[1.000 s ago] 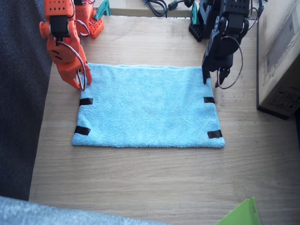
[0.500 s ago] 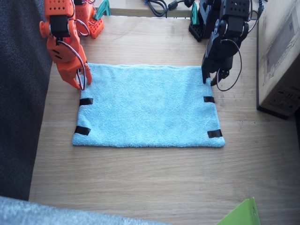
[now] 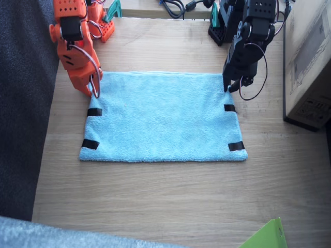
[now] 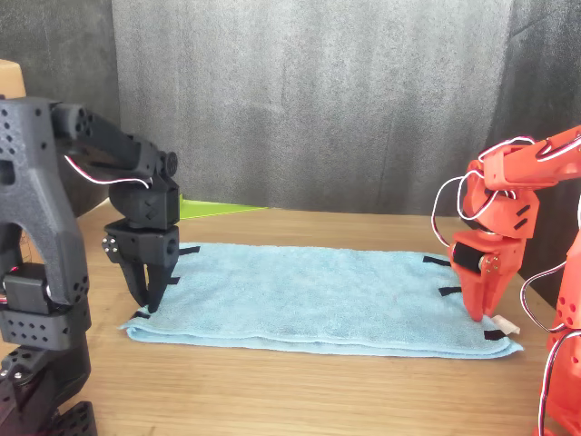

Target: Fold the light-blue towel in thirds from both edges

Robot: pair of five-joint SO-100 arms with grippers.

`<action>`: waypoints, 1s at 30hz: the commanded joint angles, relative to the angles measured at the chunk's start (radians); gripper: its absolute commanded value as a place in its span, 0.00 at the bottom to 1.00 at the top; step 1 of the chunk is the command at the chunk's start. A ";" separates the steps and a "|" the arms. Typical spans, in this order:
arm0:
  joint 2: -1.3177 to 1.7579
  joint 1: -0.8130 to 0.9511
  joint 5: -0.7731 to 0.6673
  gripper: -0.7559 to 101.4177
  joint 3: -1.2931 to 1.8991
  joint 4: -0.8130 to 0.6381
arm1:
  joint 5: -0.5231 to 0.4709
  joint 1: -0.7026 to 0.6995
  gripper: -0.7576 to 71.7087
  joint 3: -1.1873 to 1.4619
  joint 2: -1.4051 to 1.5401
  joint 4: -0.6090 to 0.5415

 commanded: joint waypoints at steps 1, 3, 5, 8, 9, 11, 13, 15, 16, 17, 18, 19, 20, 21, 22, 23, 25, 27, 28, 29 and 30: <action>0.035 0.018 0.017 0.01 0.012 0.005 | 0.005 0.015 0.01 0.015 0.041 0.005; 0.035 0.018 0.017 0.01 0.014 0.003 | 0.003 0.021 0.01 0.015 0.067 0.015; 0.038 0.017 0.014 0.01 0.017 0.002 | 0.003 0.031 0.01 0.014 0.103 0.031; 0.040 0.015 0.014 0.01 0.018 0.000 | 0.000 0.049 0.01 0.002 0.163 0.067; 0.040 0.014 0.012 0.01 0.018 0.000 | -0.002 0.058 0.01 -0.006 0.179 0.081; 0.041 0.012 0.012 0.01 0.018 0.000 | -0.003 0.074 0.01 -0.032 0.206 0.120; 0.041 0.009 0.012 0.01 0.018 -0.002 | 0.002 0.084 0.01 -0.080 0.218 0.163; 0.041 0.006 0.011 0.01 0.018 -0.003 | 0.005 0.094 0.01 -0.141 0.222 0.212; 0.041 0.006 0.011 0.01 0.018 -0.003 | 0.006 0.100 0.01 -0.175 0.222 0.238; 0.043 0.006 0.011 0.01 0.018 -0.003 | 0.009 0.106 0.01 -0.210 0.219 0.261; 0.043 0.006 0.011 0.01 0.018 -0.003 | 0.012 0.114 0.01 -0.244 0.215 0.285; 0.043 0.006 0.011 0.01 0.020 -0.005 | 0.017 0.124 0.01 -0.278 0.207 0.310; 0.046 0.006 0.012 0.01 0.021 -0.006 | 0.020 0.137 0.01 -0.310 0.201 0.330; 0.046 0.006 0.012 0.01 0.023 -0.006 | 0.026 0.150 0.01 -0.339 0.193 0.350; 0.048 0.006 0.014 0.01 0.023 -0.006 | 0.031 0.166 0.01 -0.371 0.183 0.371; 0.048 0.006 0.015 0.01 0.023 -0.006 | 0.037 0.183 0.01 -0.403 0.172 0.393; 0.048 0.006 0.015 0.01 0.023 -0.008 | 0.048 0.215 0.01 -0.474 0.143 0.436; 0.048 0.006 0.017 0.01 0.023 -0.008 | 0.061 0.249 0.01 -0.543 0.109 0.472; 0.048 0.008 0.017 0.01 0.023 -0.009 | 0.067 0.268 0.01 -0.569 0.092 0.488; 0.048 0.008 0.018 0.01 0.023 -0.009 | 0.077 0.288 0.01 -0.594 0.075 0.499; 0.049 0.009 0.018 0.01 0.023 -0.009 | 0.084 0.308 0.01 -0.618 0.054 0.509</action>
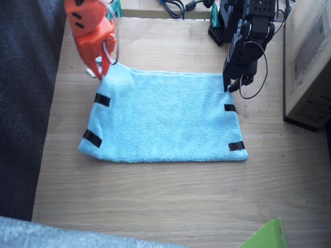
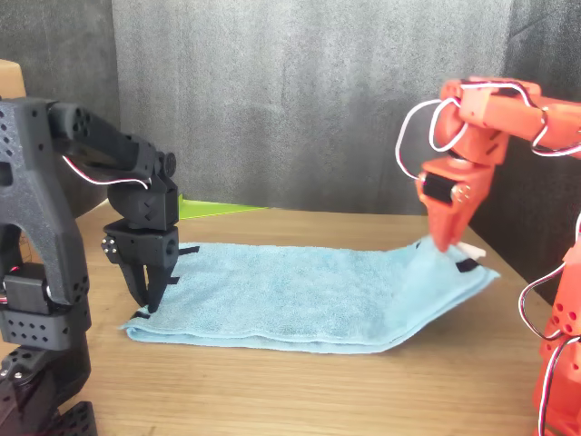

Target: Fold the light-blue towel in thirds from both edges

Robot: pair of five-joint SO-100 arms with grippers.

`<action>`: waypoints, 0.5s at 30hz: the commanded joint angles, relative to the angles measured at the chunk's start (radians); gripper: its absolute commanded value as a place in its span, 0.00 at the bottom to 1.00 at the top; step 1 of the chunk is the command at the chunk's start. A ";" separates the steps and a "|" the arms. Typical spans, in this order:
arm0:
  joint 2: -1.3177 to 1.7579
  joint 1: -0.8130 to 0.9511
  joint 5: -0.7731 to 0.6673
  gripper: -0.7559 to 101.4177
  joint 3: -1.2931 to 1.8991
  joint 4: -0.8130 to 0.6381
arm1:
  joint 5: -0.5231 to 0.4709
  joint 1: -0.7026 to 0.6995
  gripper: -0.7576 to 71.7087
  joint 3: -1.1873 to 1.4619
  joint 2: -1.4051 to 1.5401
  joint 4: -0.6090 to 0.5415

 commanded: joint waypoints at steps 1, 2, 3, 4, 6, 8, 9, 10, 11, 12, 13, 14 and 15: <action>0.034 0.009 0.015 0.01 0.008 0.002 | 0.038 0.077 0.01 -0.091 -0.025 0.048; 0.035 0.011 0.017 0.01 0.008 0.002 | 0.043 0.097 0.01 -0.118 -0.046 0.060; 0.035 0.011 0.018 0.01 0.009 0.000 | 0.044 0.118 0.01 -0.144 -0.067 0.069; 0.037 0.011 0.018 0.01 0.009 0.000 | 0.044 0.137 0.01 -0.172 -0.087 0.078; 0.037 0.011 0.018 0.01 0.009 0.000 | 0.046 0.172 0.01 -0.224 -0.132 0.091; 0.037 0.011 0.020 0.01 0.009 -0.002 | 0.043 0.207 0.01 -0.261 -0.178 0.092; 0.037 0.011 0.020 0.01 0.009 -0.002 | 0.043 0.224 0.01 -0.275 -0.204 0.092; 0.037 0.011 0.020 0.01 0.009 -0.002 | 0.043 0.239 0.01 -0.290 -0.230 0.092; 0.037 0.011 0.020 0.01 0.009 -0.002 | 0.043 0.253 0.01 -0.304 -0.256 0.092; 0.037 0.011 0.020 0.01 0.009 -0.002 | 0.044 0.268 0.01 -0.319 -0.279 0.092; 0.037 0.011 0.020 0.01 0.009 -0.002 | 0.040 0.282 0.01 -0.336 -0.298 0.092; 0.035 0.011 0.020 0.01 0.009 -0.002 | 0.038 0.295 0.01 -0.357 -0.316 0.094; 0.035 0.011 0.020 0.01 0.008 -0.003 | 0.040 0.304 0.01 -0.385 -0.330 0.094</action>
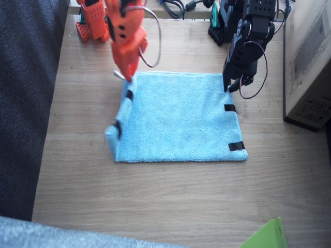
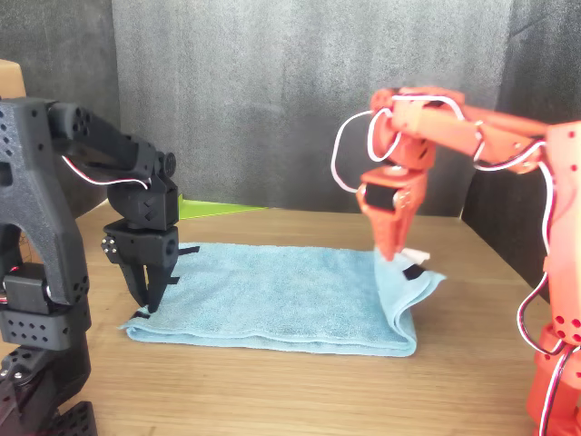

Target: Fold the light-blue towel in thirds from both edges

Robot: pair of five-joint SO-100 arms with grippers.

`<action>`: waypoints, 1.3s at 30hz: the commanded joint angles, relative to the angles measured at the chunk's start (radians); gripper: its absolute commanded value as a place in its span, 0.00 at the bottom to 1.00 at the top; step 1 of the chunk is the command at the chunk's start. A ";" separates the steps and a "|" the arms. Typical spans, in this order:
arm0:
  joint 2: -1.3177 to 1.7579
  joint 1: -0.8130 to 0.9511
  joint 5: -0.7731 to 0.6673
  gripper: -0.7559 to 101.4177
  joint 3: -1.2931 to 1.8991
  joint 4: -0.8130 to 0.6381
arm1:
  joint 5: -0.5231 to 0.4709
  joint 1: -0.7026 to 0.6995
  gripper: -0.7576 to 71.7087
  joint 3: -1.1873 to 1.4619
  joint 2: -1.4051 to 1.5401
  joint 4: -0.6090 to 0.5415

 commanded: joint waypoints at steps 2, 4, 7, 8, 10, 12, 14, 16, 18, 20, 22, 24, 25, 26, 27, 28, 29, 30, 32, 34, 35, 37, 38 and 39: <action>0.034 0.011 0.012 0.01 0.008 0.003 | 0.006 0.052 0.01 -0.107 -0.015 0.021; 0.034 0.011 0.011 0.01 0.008 0.003 | 0.005 0.060 0.01 -0.153 -0.037 0.021; 0.034 0.009 0.008 0.01 0.008 0.003 | 0.000 0.071 0.01 -0.224 -0.075 0.021; 0.034 0.009 0.006 0.01 0.008 0.003 | 0.000 0.074 0.01 -0.250 -0.091 0.021; 0.034 0.008 0.005 0.01 0.008 0.003 | -0.002 0.083 0.02 -0.284 -0.123 0.021; 0.034 0.008 0.003 0.01 0.008 0.003 | -0.002 0.097 0.03 -0.301 -0.147 0.021; 0.034 0.008 0.002 0.01 0.009 0.003 | -0.008 0.114 0.07 -0.318 -0.161 0.021; 0.034 0.006 0.000 0.01 0.009 0.003 | -0.011 0.129 0.13 -0.341 -0.169 0.021; 0.034 0.005 0.000 0.01 0.009 0.003 | -0.014 0.143 0.21 -0.360 -0.173 0.021; 0.034 0.005 0.000 0.01 0.009 0.003 | -0.021 0.156 0.24 -0.374 -0.173 0.021; 0.035 0.005 -0.002 0.01 0.011 0.002 | -0.035 0.169 0.24 -0.379 -0.166 0.021; 0.037 0.005 -0.002 0.01 0.012 0.002 | -0.034 0.173 0.24 -0.385 -0.161 0.021; 0.038 0.005 -0.002 0.01 0.012 0.000 | -0.034 0.172 0.23 -0.385 -0.156 0.021; 0.040 0.005 -0.003 0.01 0.014 0.000 | -0.031 0.163 0.23 -0.380 -0.146 0.021; 0.043 0.005 -0.003 0.01 0.015 -0.002 | -0.026 0.147 0.23 -0.377 -0.130 0.021; 0.044 0.005 -0.003 0.01 0.017 -0.003 | -0.026 0.123 0.23 -0.368 -0.109 0.021; 0.048 0.003 -0.003 0.01 0.017 -0.003 | -0.026 0.091 0.23 -0.354 -0.078 0.021; 0.049 0.002 -0.003 0.01 0.017 -0.005 | -0.026 0.055 0.23 -0.339 -0.046 0.021; 0.055 -0.003 -0.005 0.01 0.017 -0.006 | -0.034 -0.025 0.22 -0.291 0.020 0.020; 0.072 -0.011 -0.005 0.01 0.008 0.002 | -0.044 -0.095 0.21 -0.230 0.072 0.020; 0.086 -0.018 -0.005 0.01 -0.003 0.015 | -0.049 -0.127 0.21 -0.198 0.095 0.018; 0.118 -0.040 -0.005 0.01 -0.034 0.057 | -0.061 -0.176 0.20 -0.144 0.132 0.018; 0.135 -0.051 -0.006 0.01 -0.051 0.080 | -0.064 -0.195 0.20 -0.126 0.147 0.018; 0.149 -0.063 -0.008 0.01 -0.069 0.103 | -0.067 -0.210 0.20 -0.110 0.161 0.018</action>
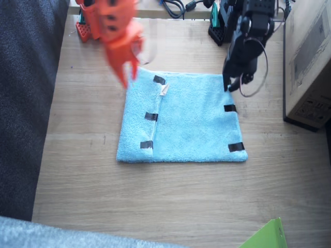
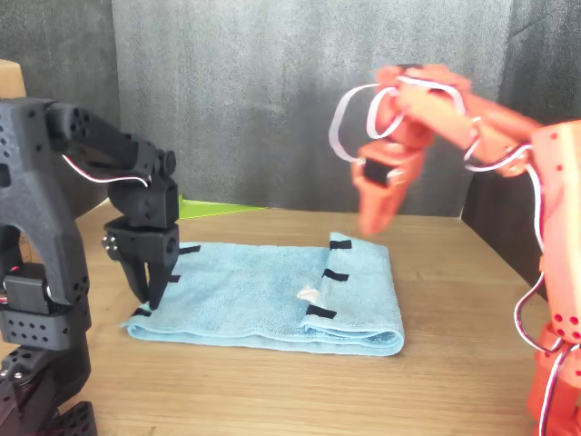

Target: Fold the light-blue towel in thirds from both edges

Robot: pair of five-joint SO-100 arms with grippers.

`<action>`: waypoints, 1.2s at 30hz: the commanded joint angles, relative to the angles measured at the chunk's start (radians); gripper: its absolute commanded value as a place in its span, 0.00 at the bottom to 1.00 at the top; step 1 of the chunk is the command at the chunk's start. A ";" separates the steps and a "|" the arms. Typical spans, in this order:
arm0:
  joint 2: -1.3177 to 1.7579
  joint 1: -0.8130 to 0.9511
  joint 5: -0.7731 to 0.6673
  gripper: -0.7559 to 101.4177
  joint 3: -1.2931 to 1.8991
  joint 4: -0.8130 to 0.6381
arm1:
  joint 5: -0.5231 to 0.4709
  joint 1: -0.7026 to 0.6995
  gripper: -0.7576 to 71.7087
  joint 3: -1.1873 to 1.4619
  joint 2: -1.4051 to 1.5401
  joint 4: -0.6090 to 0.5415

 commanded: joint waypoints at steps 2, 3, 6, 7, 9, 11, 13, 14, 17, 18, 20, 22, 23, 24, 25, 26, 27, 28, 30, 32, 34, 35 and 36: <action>0.103 -0.038 0.008 0.01 -0.092 0.101 | -0.009 -0.046 0.20 0.054 0.120 0.006; 0.117 -0.049 0.006 0.01 -0.104 0.118 | -0.009 -0.051 0.20 0.063 0.126 0.006; 0.147 -0.077 0.021 0.01 -0.140 0.163 | -0.006 -0.054 0.20 0.083 0.133 0.006; 0.153 -0.087 0.028 0.01 -0.152 0.178 | -0.005 -0.052 0.20 0.086 0.133 0.006; 0.166 -0.114 0.041 0.01 -0.169 0.198 | -0.003 -0.048 0.20 0.087 0.133 0.006; 0.167 -0.140 0.061 0.01 -0.193 0.219 | 0.002 -0.046 0.20 0.089 0.130 0.006; 0.163 -0.166 0.074 0.01 -0.232 0.250 | 0.008 -0.044 0.20 0.091 0.127 0.006; 0.163 -0.178 0.080 0.01 -0.250 0.264 | 0.009 -0.044 0.20 0.092 0.126 0.006; 0.158 -0.209 0.091 0.01 -0.328 0.318 | 0.014 -0.048 0.20 0.100 0.121 0.006; 0.152 -0.221 0.094 0.01 -0.360 0.336 | 0.015 -0.051 0.20 0.101 0.118 0.006; 0.130 -0.244 0.097 0.01 -0.433 0.376 | 0.017 -0.054 0.20 0.103 0.115 0.006; 0.094 -0.259 0.098 0.01 -0.509 0.408 | 0.020 -0.055 0.20 0.103 0.110 0.006; 0.072 -0.270 0.098 0.01 -0.543 0.419 | 0.021 -0.055 0.19 0.103 0.110 0.006; 0.051 -0.282 0.098 0.01 -0.572 0.428 | 0.023 -0.055 0.19 0.103 0.110 0.006; 0.028 -0.298 0.100 0.01 -0.595 0.434 | 0.026 -0.055 0.19 0.104 0.110 0.006; 0.005 -0.311 0.100 0.01 -0.617 0.436 | 0.026 -0.054 0.19 0.107 0.112 0.006; -0.023 -0.327 0.101 0.01 -0.637 0.437 | 0.028 -0.054 0.19 0.110 0.114 0.006; -0.052 -0.342 0.100 0.01 -0.658 0.439 | 0.029 -0.054 0.19 0.114 0.114 0.006; -0.106 -0.371 0.100 0.01 -0.699 0.440 | 0.032 -0.054 0.19 0.123 0.117 0.006; -0.167 -0.400 0.100 0.01 -0.749 0.442 | 0.034 -0.054 0.19 0.127 0.118 0.005; -0.230 -0.426 0.100 0.01 -0.801 0.446 | 0.037 -0.054 0.19 0.132 0.123 0.005; -0.262 -0.439 0.100 0.01 -0.828 0.448 | 0.037 -0.052 0.19 0.135 0.124 0.005; -0.293 -0.451 0.100 0.01 -0.859 0.453 | 0.038 -0.052 0.19 0.140 0.126 0.005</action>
